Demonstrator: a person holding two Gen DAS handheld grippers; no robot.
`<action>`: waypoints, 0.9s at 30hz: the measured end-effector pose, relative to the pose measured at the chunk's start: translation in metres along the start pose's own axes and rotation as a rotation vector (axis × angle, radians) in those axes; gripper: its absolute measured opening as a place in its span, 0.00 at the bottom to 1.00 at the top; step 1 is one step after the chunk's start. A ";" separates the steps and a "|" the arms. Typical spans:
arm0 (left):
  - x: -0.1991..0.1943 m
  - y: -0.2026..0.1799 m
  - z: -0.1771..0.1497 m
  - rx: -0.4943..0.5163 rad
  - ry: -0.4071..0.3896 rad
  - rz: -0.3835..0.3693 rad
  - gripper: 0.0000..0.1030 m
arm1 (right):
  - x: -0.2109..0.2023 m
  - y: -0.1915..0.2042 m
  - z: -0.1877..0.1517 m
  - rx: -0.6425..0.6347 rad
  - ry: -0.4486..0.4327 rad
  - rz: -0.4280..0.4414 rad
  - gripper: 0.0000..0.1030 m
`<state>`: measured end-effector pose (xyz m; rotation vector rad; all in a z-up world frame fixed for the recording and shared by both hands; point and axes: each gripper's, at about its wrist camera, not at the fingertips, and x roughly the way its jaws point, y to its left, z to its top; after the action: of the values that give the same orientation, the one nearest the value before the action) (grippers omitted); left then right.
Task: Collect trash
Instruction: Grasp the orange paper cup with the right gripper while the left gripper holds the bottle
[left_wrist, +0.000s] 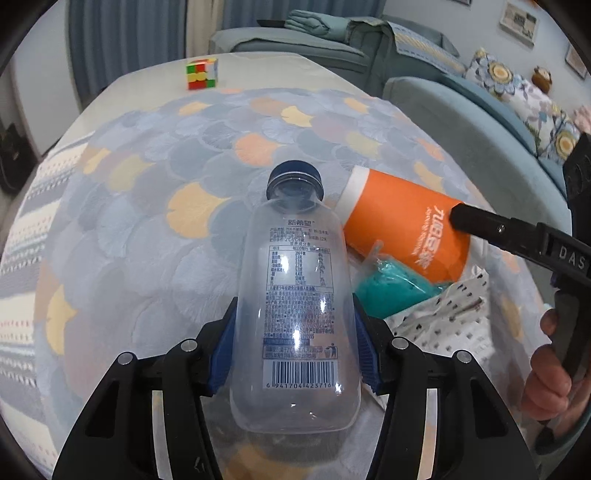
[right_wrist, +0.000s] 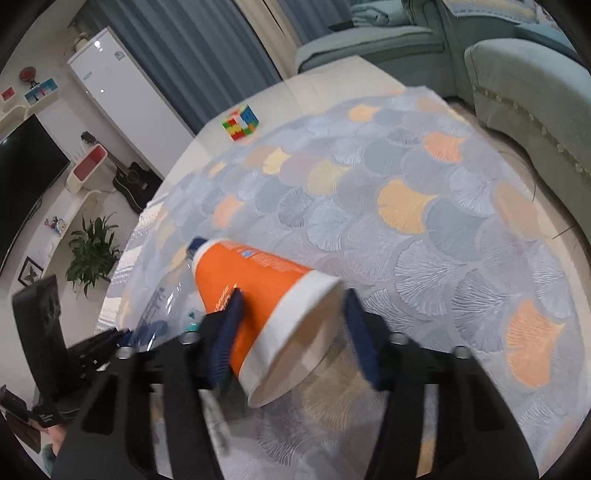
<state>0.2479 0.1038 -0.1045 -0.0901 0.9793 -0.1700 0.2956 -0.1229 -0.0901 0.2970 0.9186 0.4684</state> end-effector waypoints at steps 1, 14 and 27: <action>-0.003 0.001 -0.003 -0.011 -0.006 -0.001 0.52 | -0.004 0.002 0.000 -0.006 -0.008 -0.001 0.39; -0.075 0.022 -0.052 -0.142 -0.096 0.066 0.52 | -0.068 0.076 -0.041 -0.324 -0.183 -0.284 0.24; -0.116 -0.025 -0.128 -0.106 -0.024 0.048 0.52 | -0.183 0.052 -0.138 -0.284 -0.184 -0.357 0.25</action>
<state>0.0754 0.1009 -0.0774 -0.1655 0.9655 -0.0724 0.0750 -0.1645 -0.0204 -0.0832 0.6953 0.2315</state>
